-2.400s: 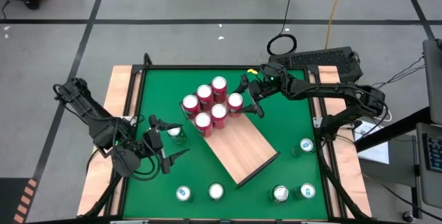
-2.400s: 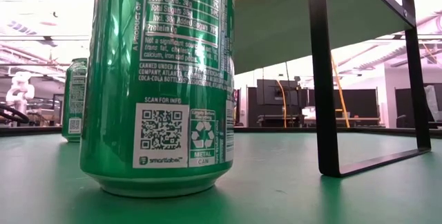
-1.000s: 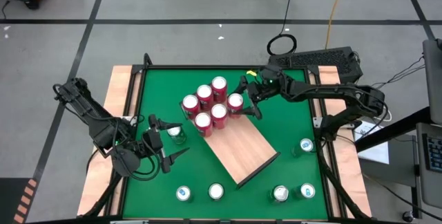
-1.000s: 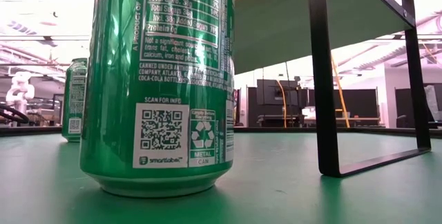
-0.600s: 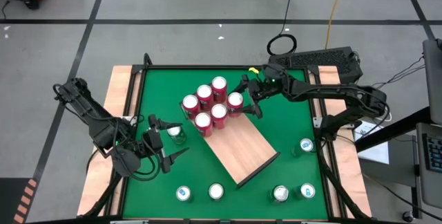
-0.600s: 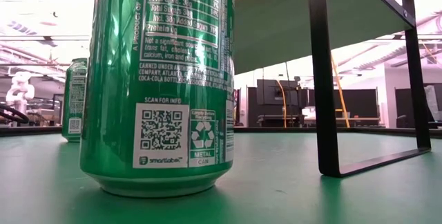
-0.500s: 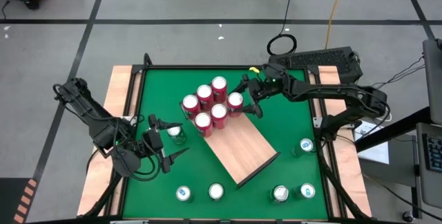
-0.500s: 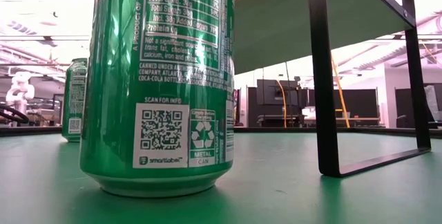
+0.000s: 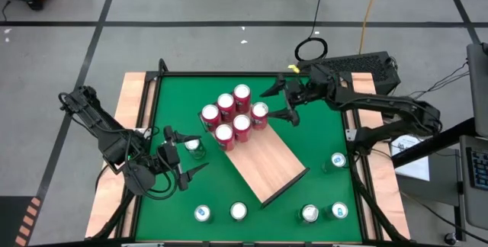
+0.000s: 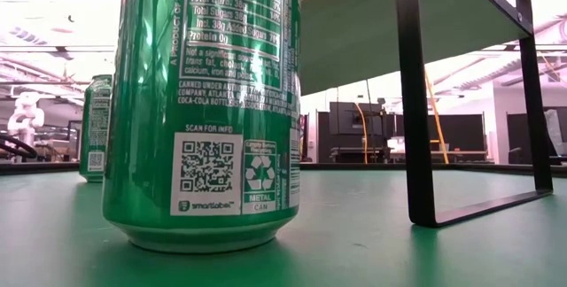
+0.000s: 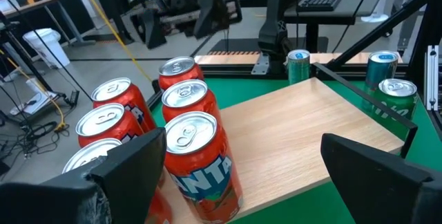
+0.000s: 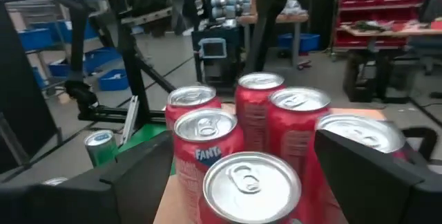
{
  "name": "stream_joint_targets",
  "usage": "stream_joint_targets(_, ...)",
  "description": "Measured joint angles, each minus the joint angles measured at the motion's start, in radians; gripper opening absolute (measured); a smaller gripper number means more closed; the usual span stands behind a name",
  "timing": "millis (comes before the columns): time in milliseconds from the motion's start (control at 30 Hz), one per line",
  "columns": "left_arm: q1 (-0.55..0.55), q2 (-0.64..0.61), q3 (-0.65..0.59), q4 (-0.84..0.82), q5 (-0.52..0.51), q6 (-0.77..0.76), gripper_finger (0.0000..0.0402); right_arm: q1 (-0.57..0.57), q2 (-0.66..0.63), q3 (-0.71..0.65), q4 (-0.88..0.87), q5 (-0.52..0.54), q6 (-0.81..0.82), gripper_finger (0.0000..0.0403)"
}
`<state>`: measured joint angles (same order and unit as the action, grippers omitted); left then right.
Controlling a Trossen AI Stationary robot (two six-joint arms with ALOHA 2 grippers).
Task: Place canned beverage on shelf
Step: Put the red soda can on the shelf aligned with the other red soda can
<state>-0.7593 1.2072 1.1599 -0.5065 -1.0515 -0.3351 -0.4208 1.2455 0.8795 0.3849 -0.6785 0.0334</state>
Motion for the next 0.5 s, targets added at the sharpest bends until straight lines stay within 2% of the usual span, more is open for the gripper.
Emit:
stream_joint_targets(200, 0.0, 0.0, 0.0, -0.004, 0.0, -0.008, 0.0384, -0.052, -0.114, 0.0, -0.297, 0.002, -0.139, 0.0341)
stream_joint_targets(300, 0.0, 0.0, 0.0, -0.004, 0.001, -0.007, 0.0384, -0.059, -0.132, 0.0, -0.418, 0.003, -0.205, 0.034)
stream_joint_targets(500, 0.0, 0.0, 0.0, -0.004, -0.004, -0.004, 0.0384, -0.047, -0.095, -0.017, -0.469, 0.028, -0.237, 0.031)
